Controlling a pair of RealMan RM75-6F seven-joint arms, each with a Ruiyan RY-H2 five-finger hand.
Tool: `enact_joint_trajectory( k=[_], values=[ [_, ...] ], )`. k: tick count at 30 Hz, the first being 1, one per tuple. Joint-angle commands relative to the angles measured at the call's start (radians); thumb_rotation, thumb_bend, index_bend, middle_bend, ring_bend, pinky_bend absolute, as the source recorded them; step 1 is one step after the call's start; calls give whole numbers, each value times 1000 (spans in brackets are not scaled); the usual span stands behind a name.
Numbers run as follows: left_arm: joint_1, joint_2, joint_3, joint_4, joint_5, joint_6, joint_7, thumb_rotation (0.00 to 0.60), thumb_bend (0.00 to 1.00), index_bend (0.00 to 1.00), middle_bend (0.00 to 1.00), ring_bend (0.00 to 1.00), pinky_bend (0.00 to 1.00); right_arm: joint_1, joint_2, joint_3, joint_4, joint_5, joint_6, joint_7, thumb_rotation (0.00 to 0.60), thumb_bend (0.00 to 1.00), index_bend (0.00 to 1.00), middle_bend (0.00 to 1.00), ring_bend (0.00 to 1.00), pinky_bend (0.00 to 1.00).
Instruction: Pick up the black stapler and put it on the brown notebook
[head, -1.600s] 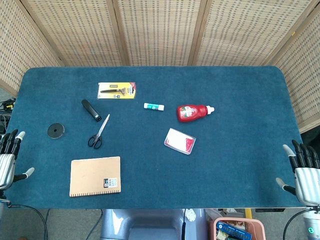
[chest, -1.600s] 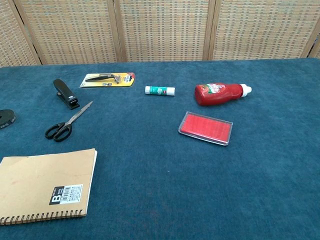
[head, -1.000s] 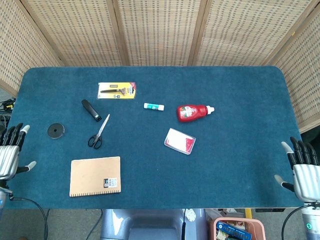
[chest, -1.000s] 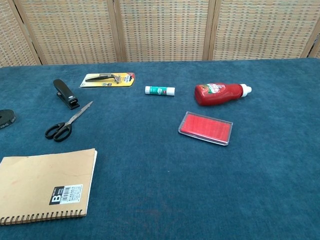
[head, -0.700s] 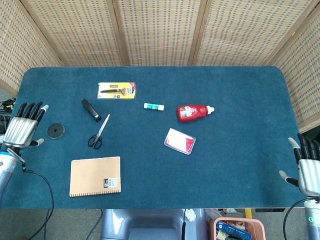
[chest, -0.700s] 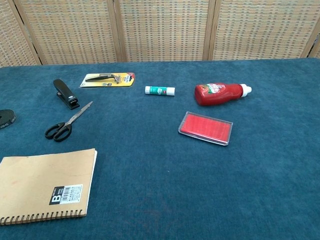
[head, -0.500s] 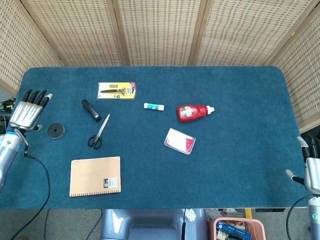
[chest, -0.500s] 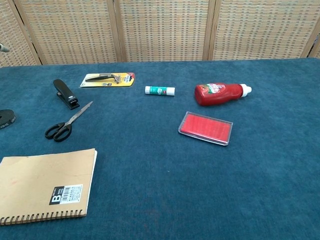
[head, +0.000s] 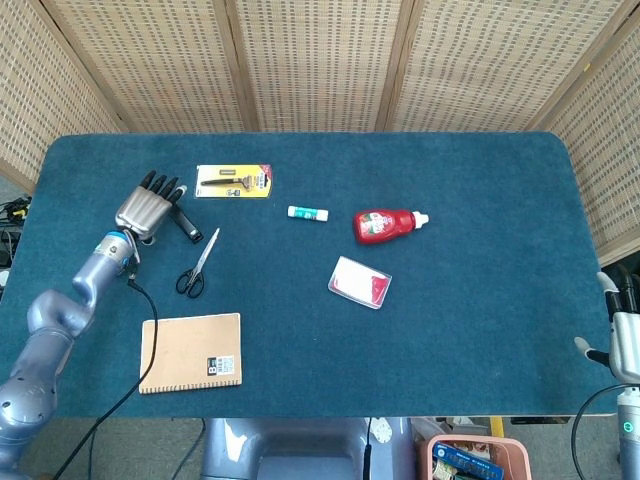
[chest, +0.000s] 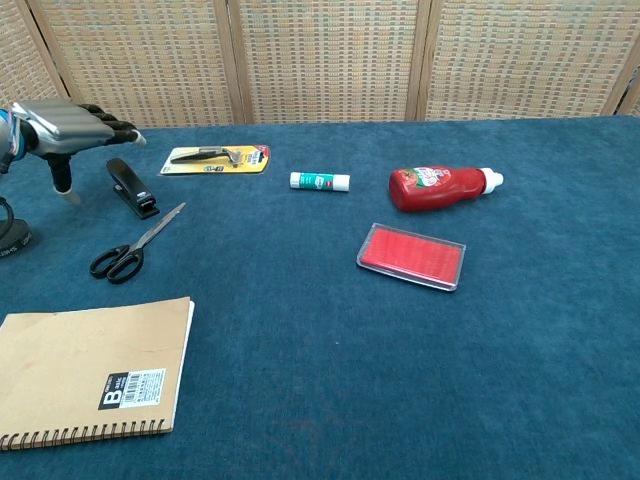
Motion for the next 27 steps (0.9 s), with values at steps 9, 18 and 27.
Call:
enact_joint_trajectory(
  k=[9,18,27],
  values=[
    [-63,-108,33,74,7,-37,22,600,263,454,295,224,265,2,0,0,7,4,-5,11,600,0,0,0,0,0],
    [-68,-120,42,94,0,-2,37,600,539,680,526,422,429,5,2,0,13,9,-16,30,600,0,0,0,0,0],
    [-40,-31,95,32,49,203,3,600,547,716,553,449,455,5,5,-3,8,4,-17,38,600,0,0,0,0,0]
  ],
)
